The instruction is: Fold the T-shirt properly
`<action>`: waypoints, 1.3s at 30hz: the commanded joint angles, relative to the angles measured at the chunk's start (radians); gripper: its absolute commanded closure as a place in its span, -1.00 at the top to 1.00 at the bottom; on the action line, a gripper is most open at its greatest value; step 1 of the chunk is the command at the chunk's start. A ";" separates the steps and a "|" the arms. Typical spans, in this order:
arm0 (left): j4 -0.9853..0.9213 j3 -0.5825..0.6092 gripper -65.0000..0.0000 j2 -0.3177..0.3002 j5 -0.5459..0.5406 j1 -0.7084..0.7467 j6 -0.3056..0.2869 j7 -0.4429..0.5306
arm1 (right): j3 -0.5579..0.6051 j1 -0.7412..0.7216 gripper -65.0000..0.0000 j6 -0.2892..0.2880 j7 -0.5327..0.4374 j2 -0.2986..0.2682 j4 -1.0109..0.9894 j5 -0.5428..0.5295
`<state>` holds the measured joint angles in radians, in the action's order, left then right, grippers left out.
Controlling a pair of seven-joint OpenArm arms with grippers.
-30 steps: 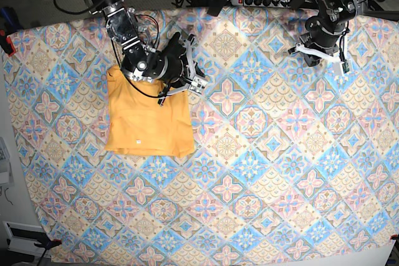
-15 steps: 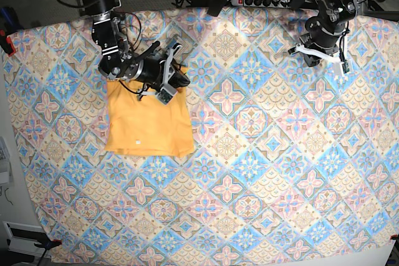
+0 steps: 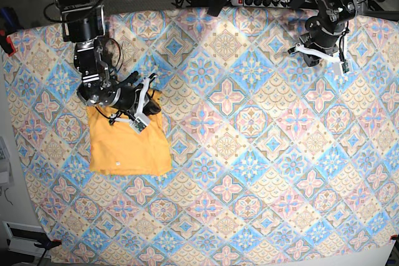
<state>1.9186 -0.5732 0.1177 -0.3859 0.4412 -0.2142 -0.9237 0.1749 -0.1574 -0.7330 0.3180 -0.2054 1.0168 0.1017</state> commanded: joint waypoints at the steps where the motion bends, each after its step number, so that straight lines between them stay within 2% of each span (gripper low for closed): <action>1: 0.015 -0.003 -1.00 -0.003 -0.009 0.003 -0.004 0.015 | -0.007 -0.032 -0.94 0.035 0.034 -0.024 -0.008 0.037; 10: 0.015 -0.003 -1.00 -0.003 -0.009 0.005 -0.004 0.015 | -0.005 -0.143 -0.94 0.035 0.034 -0.055 -0.097 0.037; 16: 0.015 -0.003 -1.00 -0.003 -0.009 0.005 -0.004 0.015 | -0.007 -0.133 -0.94 0.035 0.040 -0.055 -0.014 0.037; 20: 0.015 -0.003 -1.00 -0.005 -0.009 0.014 -0.004 0.015 | -0.008 -0.015 -0.94 0.035 0.045 -0.055 0.158 0.037; 26: 0.017 -0.003 -1.00 -0.006 -0.011 0.025 -0.006 0.015 | -0.010 0.201 -0.94 0.035 0.140 -0.053 0.480 0.037; 29: 0.023 -0.003 -1.00 -0.010 -0.011 0.048 -0.006 0.015 | -0.079 0.313 -0.94 0.035 0.174 -0.050 0.598 0.037; 39: 0.023 -0.003 -1.00 -0.037 -0.011 0.164 -0.011 0.018 | -0.245 0.645 -0.94 0.035 0.180 -0.045 0.825 0.033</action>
<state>1.9224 -0.5728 0.0834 -0.3889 0.5976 -0.2207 -0.9154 -0.0589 0.4778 -0.7017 0.5056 -0.2363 1.8278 0.1387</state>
